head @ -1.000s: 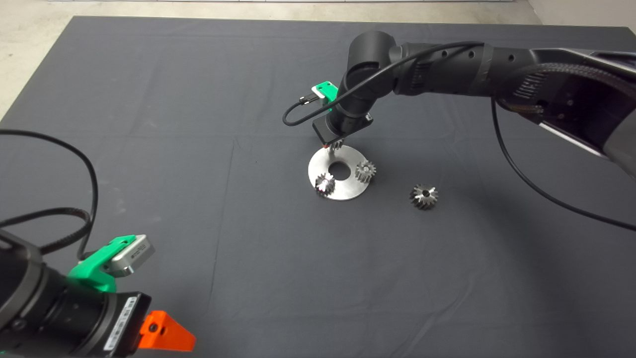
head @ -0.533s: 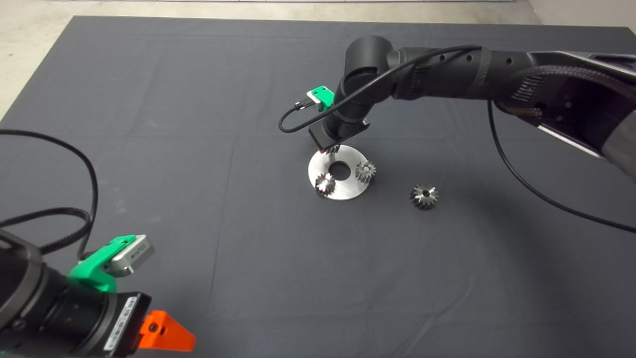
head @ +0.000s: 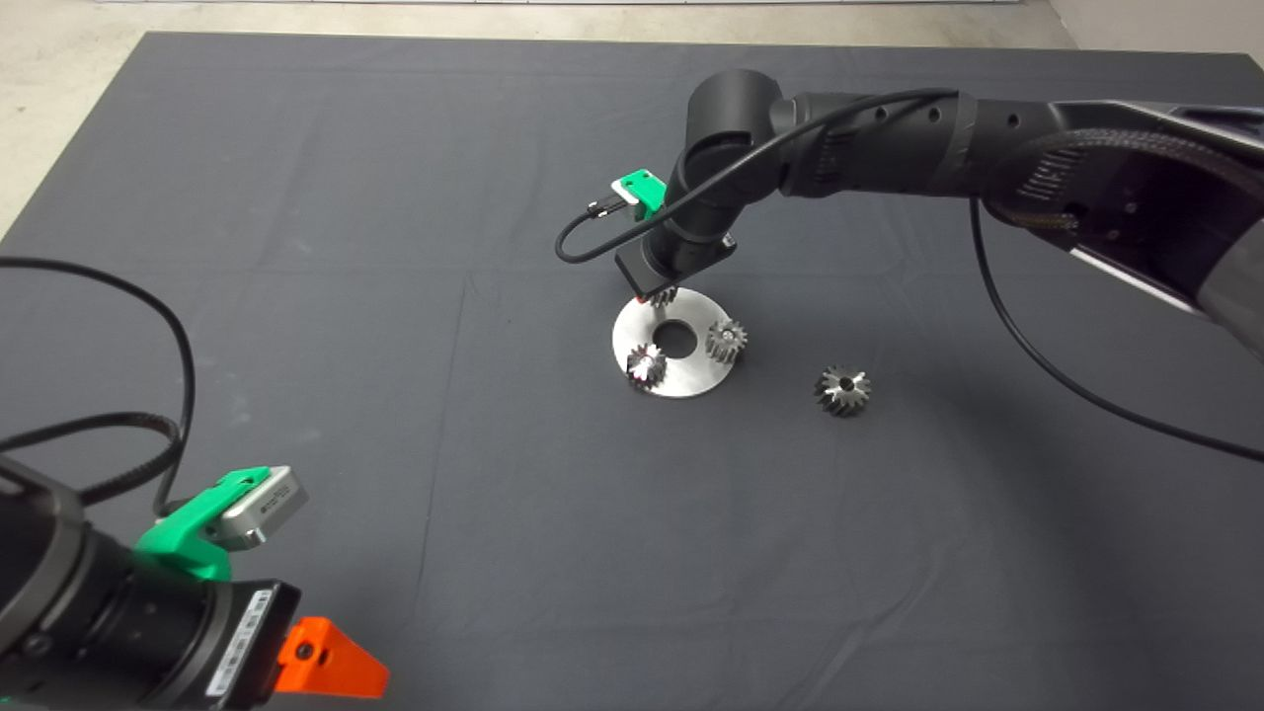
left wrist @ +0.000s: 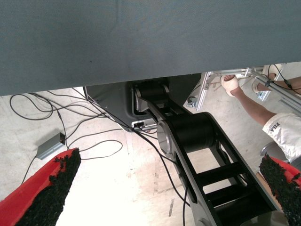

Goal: Remove an incorrectly installed larger gear and replace it with the correct smaller gear

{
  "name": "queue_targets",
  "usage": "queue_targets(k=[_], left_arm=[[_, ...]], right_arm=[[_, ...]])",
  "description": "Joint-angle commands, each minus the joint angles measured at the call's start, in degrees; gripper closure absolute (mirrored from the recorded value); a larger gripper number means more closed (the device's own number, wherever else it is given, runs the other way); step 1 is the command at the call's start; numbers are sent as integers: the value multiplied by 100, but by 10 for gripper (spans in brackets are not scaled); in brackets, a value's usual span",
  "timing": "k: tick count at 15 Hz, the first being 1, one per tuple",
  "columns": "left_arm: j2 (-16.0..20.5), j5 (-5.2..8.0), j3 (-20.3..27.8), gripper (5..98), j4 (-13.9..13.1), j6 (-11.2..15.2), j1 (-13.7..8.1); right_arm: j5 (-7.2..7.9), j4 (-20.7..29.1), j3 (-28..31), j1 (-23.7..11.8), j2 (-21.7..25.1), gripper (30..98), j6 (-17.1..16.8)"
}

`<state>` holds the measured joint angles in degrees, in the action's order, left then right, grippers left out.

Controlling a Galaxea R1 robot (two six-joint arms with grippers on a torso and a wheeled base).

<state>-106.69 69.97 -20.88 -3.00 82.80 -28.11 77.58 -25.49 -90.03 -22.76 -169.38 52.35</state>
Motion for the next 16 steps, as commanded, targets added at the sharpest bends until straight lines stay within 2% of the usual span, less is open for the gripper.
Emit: queue_targets(k=[1,4,14,16], left_arm=[[12,-19,68,53,1,-9,-2],[12,-28,68,53,1,-9,-2],[14,-28,68,53,1,-18,-2],[21,-28,68,53,1,-18,-2]], right_arm=[[20,44,48,-203,31,881,-5],[82,35,57,-203,40,884,-5],[73,0,11,-194,57,882,12],[23,9,13,-185,33,883,12]])
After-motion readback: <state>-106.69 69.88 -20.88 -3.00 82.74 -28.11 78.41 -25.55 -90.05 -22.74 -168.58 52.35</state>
